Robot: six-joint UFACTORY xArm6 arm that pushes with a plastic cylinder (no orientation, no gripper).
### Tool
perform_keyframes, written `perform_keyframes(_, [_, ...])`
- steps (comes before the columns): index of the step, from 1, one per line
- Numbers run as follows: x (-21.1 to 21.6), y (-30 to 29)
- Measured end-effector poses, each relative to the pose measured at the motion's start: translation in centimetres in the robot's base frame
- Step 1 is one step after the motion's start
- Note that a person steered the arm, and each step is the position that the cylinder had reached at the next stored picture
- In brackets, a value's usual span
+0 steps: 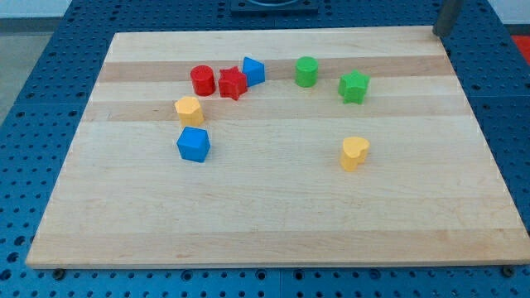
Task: Move your arm parallel to the right of the green star
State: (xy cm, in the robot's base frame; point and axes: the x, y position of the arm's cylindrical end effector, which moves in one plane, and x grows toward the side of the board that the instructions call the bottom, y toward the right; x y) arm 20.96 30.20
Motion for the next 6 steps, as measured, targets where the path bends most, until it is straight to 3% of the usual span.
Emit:
perform_keyframes(2, [1.2, 0.0])
perform_keyframes(6, [10.8, -6.9])
